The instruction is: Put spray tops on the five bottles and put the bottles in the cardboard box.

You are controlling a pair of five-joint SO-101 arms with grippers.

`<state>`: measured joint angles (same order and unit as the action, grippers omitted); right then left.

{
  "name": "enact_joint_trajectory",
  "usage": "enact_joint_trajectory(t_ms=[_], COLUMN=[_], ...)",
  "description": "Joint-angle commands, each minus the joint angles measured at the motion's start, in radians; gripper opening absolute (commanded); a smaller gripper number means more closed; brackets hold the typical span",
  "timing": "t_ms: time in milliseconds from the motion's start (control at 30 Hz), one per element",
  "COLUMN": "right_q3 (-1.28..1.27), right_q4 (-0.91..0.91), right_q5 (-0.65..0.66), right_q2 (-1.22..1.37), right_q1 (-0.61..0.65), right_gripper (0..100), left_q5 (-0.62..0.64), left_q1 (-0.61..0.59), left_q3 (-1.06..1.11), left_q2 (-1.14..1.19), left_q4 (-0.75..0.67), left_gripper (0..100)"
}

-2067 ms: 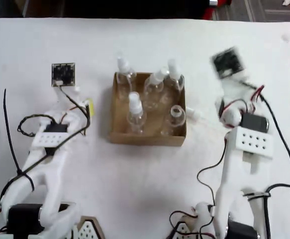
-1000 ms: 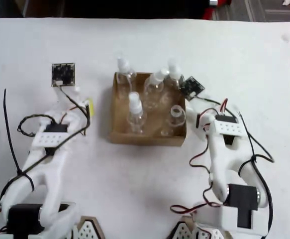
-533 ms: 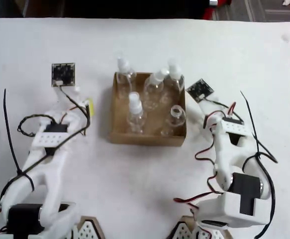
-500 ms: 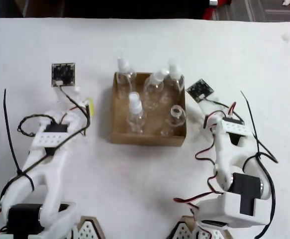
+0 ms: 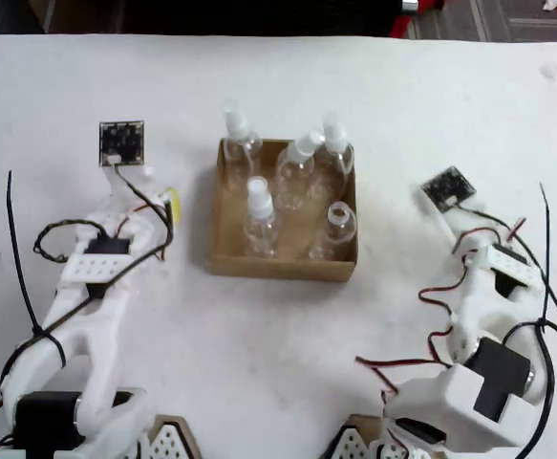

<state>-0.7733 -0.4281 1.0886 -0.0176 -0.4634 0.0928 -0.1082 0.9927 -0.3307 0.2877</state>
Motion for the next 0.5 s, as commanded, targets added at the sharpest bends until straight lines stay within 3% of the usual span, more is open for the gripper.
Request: enact_joint_trajectory(t_ms=[0, 167, 333, 467], right_q3=[0.063, 0.149, 0.307, 0.442], right_q4=[-0.113, -0.311, -0.447, -0.476], right_q5=[-0.017, -0.198, -0.204, -0.203], right_q2=[-0.038, -0.186, -0.254, -0.153], right_q1=[-0.01, 0.027, 0.142, 0.24], right_gripper=[8.3, 31.4, 27.9, 27.1], left_q5=[-0.011, -0.011, -0.011, -0.011], left_q1=[0.013, 0.013, 0.013, 0.013], left_q3=[-0.057, -0.057, -0.057, -0.057], left_q2=[-0.002, -0.002, -0.002, -0.002], left_q4=[-0.021, -0.021, -0.021, -0.021], left_gripper=[14, 14, 14, 14])
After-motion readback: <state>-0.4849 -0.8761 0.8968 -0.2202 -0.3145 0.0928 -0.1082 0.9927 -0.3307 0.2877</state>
